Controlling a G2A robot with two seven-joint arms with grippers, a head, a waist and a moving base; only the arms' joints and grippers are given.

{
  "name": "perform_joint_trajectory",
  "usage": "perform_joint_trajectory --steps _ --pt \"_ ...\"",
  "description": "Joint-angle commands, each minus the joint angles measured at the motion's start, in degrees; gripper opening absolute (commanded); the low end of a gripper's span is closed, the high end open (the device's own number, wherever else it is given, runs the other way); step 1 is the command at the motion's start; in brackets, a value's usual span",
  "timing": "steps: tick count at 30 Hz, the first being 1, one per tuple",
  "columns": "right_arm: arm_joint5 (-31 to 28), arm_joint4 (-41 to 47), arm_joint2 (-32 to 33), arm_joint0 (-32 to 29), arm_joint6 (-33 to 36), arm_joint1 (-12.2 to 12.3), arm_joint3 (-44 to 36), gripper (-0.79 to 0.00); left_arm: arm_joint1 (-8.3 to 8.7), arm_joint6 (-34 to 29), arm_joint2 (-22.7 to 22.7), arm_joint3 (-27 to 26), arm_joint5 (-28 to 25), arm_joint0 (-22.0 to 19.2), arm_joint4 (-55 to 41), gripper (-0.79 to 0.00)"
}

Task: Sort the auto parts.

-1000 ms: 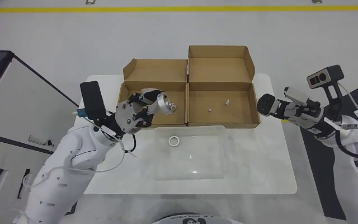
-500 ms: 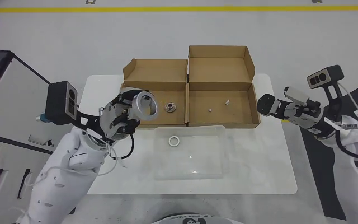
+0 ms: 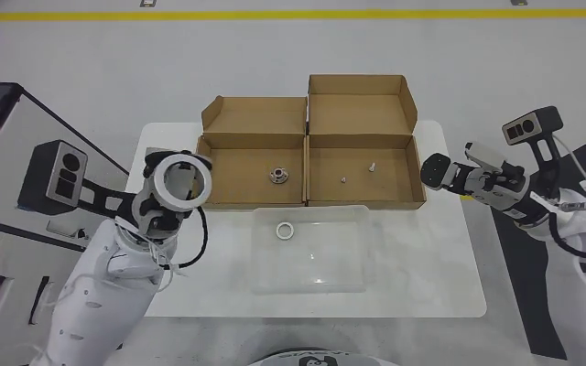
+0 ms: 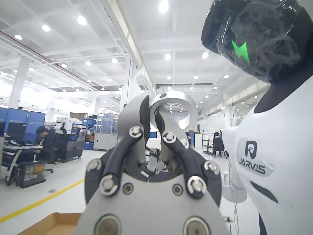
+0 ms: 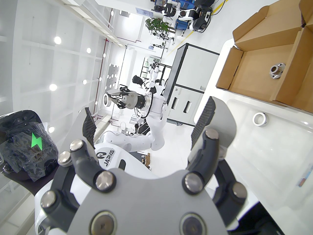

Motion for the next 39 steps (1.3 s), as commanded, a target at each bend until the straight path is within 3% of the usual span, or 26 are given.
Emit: perform_joint_trajectory --steps 1,9,22,39 --pt "0.0 0.0 0.0 0.0 0.0 0.0 0.0 0.0 -0.18 0.79 -0.64 -0.02 -0.61 0.55 -1.3 -0.785" --pt "0.0 0.0 0.0 0.0 0.0 0.0 0.0 0.0 -0.67 -0.37 -3.59 -0.01 -2.01 2.42 -0.97 -0.785" --pt "0.0 0.0 0.0 0.0 0.0 0.0 0.0 0.0 -1.02 -9.84 -6.82 -1.11 1.16 4.08 5.44 -0.785" --pt "0.0 0.0 0.0 0.0 0.0 0.0 0.0 0.0 -2.29 -4.06 -8.03 -3.8 -3.64 5.87 -6.76 -0.785"
